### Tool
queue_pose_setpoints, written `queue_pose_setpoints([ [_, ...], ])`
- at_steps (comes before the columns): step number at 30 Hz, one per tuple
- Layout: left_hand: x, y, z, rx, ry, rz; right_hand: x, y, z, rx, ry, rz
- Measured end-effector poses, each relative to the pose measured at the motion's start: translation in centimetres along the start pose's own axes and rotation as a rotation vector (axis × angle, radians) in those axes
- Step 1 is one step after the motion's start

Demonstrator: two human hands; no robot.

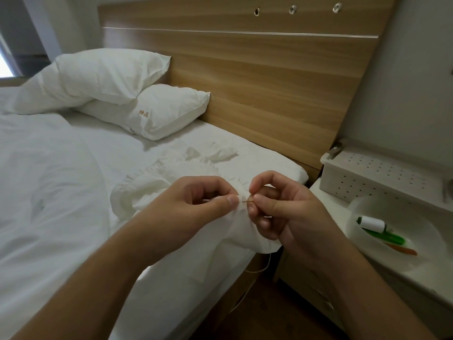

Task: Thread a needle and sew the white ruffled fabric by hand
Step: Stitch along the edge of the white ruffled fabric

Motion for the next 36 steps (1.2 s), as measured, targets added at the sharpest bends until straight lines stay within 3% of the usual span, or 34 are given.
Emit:
queue_pose_setpoints([
  [23,0.1,-0.3,0.2,-0.003,-0.005,-0.033,0.3,0.7,1.0,-0.058,0.061,-0.176],
  [25,0.1,-0.3,0.3,-0.010,-0.009,-0.034,0.3,0.8,1.7,-0.088,0.154,-0.190],
  [31,0.0,-0.3,0.4,-0.045,0.015,-0.073,0.4,0.8,5.3,-0.268,0.764,-0.164],
  [36,0.5,-0.3,0.6,-0.052,0.017,-0.039,3.7,1.1,6.6,-0.467,0.776,0.017],
])
Point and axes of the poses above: each hand's wrist, its own y-axis away from the middle knuckle, its own x-axis out of the palm, z = x × y, the point moved 10 cm from there along -y, towards the middle knuckle, and after that the axes turned 9 degrees about -x, right-handed, at the moved point
